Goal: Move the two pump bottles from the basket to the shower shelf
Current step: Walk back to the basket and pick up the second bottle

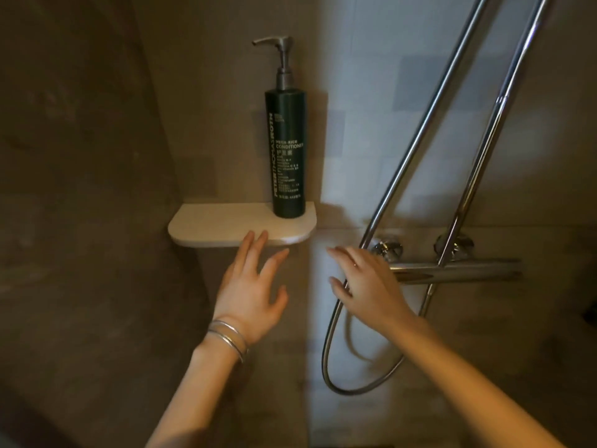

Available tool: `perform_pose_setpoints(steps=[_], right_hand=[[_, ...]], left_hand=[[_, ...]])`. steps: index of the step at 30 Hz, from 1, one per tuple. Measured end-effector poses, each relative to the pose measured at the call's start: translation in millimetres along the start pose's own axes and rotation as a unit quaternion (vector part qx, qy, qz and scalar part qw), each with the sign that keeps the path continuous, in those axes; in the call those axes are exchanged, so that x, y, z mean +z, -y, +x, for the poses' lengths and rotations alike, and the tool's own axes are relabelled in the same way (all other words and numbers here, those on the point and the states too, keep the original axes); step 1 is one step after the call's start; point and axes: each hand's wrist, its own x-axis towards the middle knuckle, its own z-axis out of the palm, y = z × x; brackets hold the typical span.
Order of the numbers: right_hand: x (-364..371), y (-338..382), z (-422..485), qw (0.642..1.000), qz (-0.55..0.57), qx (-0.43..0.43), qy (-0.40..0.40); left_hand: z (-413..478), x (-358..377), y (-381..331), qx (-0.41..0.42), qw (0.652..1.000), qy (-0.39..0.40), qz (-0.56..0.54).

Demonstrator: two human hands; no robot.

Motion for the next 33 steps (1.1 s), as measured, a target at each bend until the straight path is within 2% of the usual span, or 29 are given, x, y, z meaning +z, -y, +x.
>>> perform_pose_setpoints(steps=[5, 13, 18, 27, 33], right_hand=[[12, -15, -71, 0.998, -0.010, -0.052, 0.036], [22, -33, -182, 0.984, 0.037, -0.112, 0.135], [32, -26, -232, 0.957, 0.083, -0.155, 0.231], [41, 27, -265, 0.915, 0.133, -0.239, 0.297], [50, 75, -274, 0.878, 0.165, -0.312, 0.325]], left_hand=[[-56, 3, -47, -0.009, 1.000, 0.008, -0.015], [-187, 39, -145, -0.093, 0.984, 0.153, 0.023], [-246, 31, -189, -0.178, 0.959, 0.215, 0.038], [-305, 3, -218, -0.285, 0.927, 0.231, 0.077], [-353, -23, -217, -0.380, 0.887, 0.245, 0.096]])
